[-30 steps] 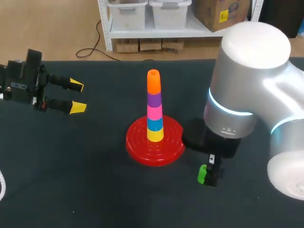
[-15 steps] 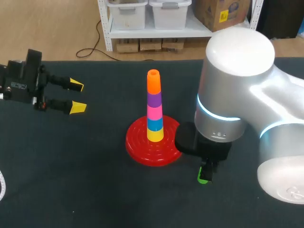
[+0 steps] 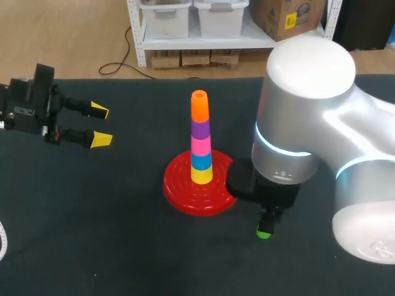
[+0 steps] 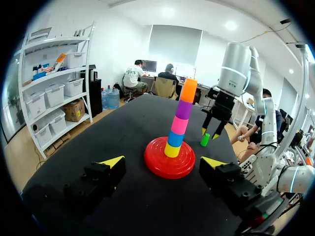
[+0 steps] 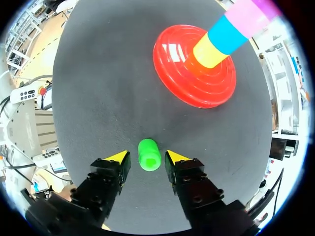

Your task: Pick up and stack the cylinders on the red base in this order: pink,purple,orange,green

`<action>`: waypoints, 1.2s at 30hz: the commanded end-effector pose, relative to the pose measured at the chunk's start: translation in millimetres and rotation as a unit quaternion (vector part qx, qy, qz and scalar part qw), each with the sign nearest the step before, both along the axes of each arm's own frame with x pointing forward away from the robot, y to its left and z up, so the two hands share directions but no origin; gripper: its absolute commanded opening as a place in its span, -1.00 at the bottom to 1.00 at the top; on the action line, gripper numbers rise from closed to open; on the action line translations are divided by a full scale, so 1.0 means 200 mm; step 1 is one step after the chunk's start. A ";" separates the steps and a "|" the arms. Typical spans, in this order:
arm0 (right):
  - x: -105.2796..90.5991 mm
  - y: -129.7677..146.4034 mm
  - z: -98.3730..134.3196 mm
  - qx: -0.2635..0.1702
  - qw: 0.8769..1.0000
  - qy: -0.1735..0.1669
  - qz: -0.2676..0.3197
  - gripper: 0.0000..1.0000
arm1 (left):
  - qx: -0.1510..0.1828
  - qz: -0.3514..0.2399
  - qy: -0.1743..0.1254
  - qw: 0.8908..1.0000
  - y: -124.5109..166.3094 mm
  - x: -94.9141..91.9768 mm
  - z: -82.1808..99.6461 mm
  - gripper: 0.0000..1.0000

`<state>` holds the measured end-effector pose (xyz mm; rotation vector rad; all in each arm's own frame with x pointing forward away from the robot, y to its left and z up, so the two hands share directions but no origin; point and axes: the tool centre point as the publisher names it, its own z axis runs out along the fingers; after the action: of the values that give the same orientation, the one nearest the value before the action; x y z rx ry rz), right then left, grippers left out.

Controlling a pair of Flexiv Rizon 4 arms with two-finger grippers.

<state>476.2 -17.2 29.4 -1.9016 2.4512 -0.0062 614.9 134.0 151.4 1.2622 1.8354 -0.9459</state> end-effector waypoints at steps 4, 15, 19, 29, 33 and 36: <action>0.00 -0.01 0.00 0.001 1.000 0.002 0.000 -0.09 | -0.001 0.000 -0.002 1.000 0.00 0.00 0.00 1.00; 0.01 -0.02 0.00 0.004 1.000 0.004 -0.004 -0.14 | -0.001 0.000 -0.002 1.000 0.00 0.00 0.00 1.00; 0.01 -0.02 0.00 0.004 1.000 0.005 -0.005 -0.15 | -0.001 0.000 -0.002 1.000 0.00 0.00 0.00 1.00; 0.01 -0.02 0.00 0.003 1.000 0.006 -0.004 -0.27 | -0.001 0.000 -0.002 1.000 0.00 0.00 0.00 1.00; 0.01 -0.01 0.00 0.001 1.000 0.005 -0.002 -0.29 | -0.001 0.000 -0.002 1.000 0.00 0.00 0.00 1.00; 0.01 -0.01 0.00 -0.001 1.000 0.006 -0.004 -0.33 | -0.001 0.000 -0.002 1.000 0.00 0.00 0.00 1.00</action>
<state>477.8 -20.3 28.4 -1.9013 2.4652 0.0042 614.9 134.0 151.4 1.2622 1.8354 -0.9459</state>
